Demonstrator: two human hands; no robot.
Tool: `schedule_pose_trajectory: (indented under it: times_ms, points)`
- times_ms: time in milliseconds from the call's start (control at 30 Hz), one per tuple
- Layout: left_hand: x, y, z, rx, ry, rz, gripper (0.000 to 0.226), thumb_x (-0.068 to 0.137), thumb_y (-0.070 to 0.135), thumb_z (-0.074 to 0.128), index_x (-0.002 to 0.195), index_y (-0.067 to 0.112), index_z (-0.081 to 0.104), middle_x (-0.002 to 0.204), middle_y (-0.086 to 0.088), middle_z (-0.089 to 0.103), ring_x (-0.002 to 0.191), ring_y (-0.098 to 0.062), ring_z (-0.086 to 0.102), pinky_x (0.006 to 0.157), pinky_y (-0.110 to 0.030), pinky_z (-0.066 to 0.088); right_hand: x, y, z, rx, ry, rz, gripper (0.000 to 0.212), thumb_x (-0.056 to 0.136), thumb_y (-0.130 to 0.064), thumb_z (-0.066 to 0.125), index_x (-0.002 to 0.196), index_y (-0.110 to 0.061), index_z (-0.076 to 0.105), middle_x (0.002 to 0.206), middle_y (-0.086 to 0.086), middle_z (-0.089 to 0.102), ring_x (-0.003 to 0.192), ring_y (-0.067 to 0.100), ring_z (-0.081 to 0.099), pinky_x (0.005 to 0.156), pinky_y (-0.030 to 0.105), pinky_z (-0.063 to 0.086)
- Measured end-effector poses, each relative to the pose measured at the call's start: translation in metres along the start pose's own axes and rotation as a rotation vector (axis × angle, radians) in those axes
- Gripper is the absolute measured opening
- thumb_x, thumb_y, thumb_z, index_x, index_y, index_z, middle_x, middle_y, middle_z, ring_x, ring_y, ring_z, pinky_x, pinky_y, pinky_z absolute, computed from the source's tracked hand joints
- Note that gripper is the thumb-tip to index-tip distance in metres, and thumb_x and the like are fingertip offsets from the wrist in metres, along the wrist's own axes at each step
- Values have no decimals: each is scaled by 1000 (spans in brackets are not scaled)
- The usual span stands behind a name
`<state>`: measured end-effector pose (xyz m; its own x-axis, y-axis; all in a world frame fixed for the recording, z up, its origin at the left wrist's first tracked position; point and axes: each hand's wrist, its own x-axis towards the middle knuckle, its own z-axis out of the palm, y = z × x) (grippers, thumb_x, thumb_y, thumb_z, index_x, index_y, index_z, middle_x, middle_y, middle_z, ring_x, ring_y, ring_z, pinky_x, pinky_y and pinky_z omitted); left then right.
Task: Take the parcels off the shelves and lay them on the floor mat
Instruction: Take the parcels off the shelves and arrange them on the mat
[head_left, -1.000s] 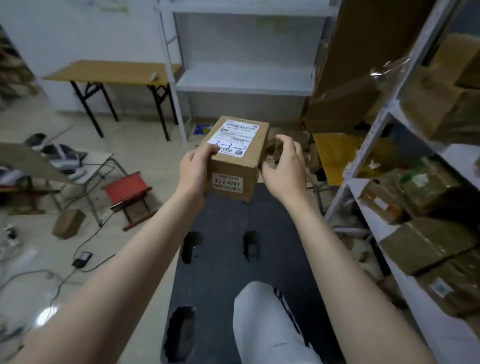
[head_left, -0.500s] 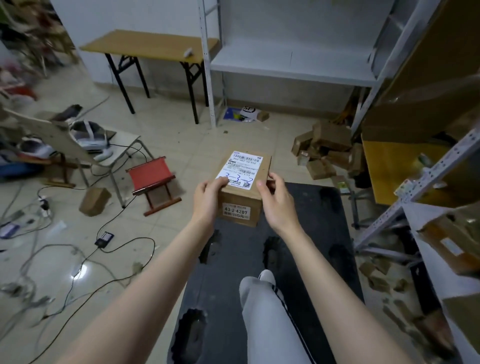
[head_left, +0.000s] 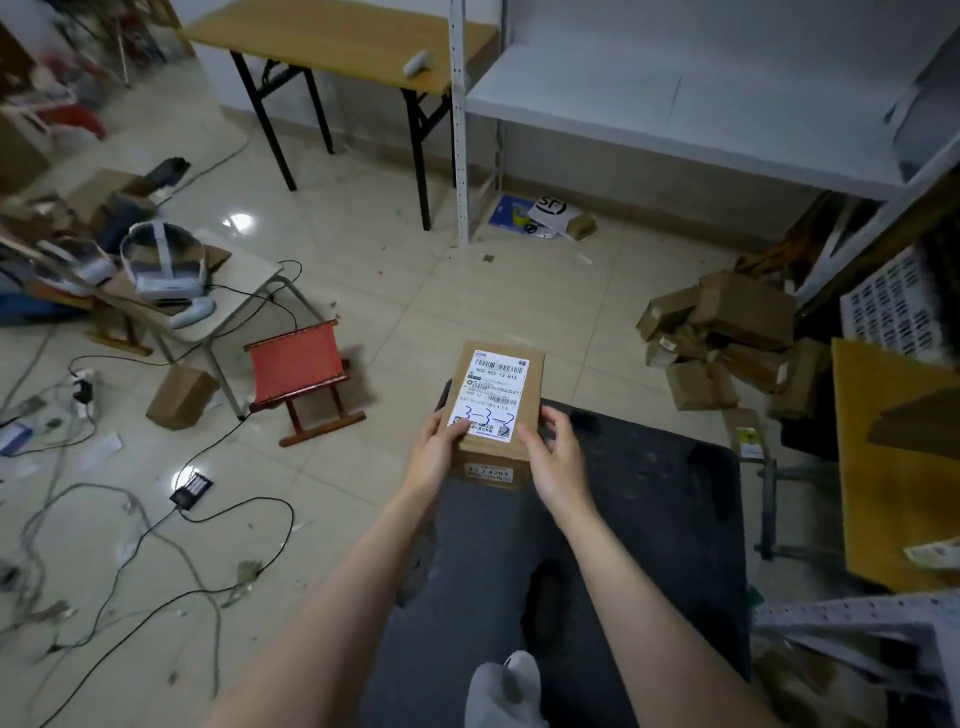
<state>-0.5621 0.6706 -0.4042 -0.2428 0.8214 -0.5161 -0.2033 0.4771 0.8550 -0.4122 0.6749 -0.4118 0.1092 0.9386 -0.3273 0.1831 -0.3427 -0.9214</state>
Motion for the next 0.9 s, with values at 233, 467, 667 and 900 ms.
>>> schedule_pose_trajectory:
  times_ms: [233, 467, 667, 900]
  points:
    - [117, -37, 19, 59, -55, 9, 21, 97, 15, 55, 111, 23, 68, 111, 3, 73, 95, -8, 69, 78, -20, 52, 115, 44, 24, -54, 6, 36, 47, 95, -31, 61, 141, -27, 52, 133, 1, 57, 120, 16, 56, 104, 42, 48]
    - [229, -150, 8, 74, 7, -89, 30, 100, 18, 51, 127, 15, 62, 117, -3, 71, 99, -13, 67, 71, -20, 50, 189, 174, 70, -90, -90, 159, 46, 95, -27, 63, 138, -22, 50, 119, -10, 62, 93, -7, 57, 63, 7, 45]
    - [327, -259, 6, 206, -35, -135, 27, 103, 28, 46, 128, 26, 56, 115, 6, 66, 95, -6, 63, 67, -20, 47, 264, 299, 113, -128, -101, 229, 48, 98, -24, 58, 144, -22, 46, 131, -1, 61, 106, 13, 60, 88, 31, 54]
    - [447, -344, 11, 268, -82, -95, 36, 102, 24, 44, 136, 25, 54, 127, -3, 64, 111, -24, 62, 89, -38, 54, 358, 396, 157, -143, -69, 220, 42, 98, -28, 54, 140, -34, 51, 128, -3, 64, 107, 20, 63, 92, 43, 54]
